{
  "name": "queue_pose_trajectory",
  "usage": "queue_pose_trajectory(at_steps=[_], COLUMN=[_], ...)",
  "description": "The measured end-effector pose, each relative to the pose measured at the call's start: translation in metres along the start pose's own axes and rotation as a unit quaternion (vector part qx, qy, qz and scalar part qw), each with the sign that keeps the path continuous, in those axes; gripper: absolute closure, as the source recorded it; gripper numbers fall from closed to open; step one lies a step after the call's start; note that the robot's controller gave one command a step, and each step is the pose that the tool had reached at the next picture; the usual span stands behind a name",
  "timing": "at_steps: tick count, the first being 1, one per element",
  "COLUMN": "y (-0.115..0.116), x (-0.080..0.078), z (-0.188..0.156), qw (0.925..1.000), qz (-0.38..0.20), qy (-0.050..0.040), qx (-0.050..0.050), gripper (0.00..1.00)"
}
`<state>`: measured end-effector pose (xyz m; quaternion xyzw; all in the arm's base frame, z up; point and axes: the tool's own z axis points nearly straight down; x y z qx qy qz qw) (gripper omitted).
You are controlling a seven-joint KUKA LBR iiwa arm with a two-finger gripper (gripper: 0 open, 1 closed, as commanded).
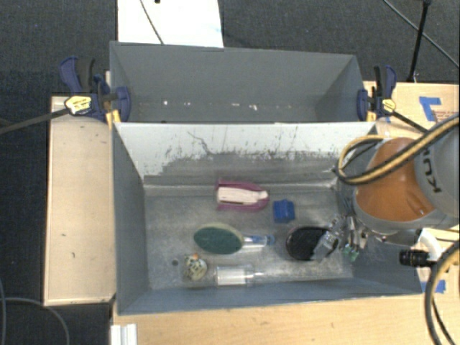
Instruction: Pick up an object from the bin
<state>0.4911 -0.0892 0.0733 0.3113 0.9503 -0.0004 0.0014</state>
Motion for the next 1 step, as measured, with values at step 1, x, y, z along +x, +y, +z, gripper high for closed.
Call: queue_pose_trajectory(at_steps=[1], y=[0.0019], x=[-0.0289], z=[-0.1528], qw=[1.0000], qz=[0.004], qy=[-0.0034], qx=[-0.002], gripper=[1.00])
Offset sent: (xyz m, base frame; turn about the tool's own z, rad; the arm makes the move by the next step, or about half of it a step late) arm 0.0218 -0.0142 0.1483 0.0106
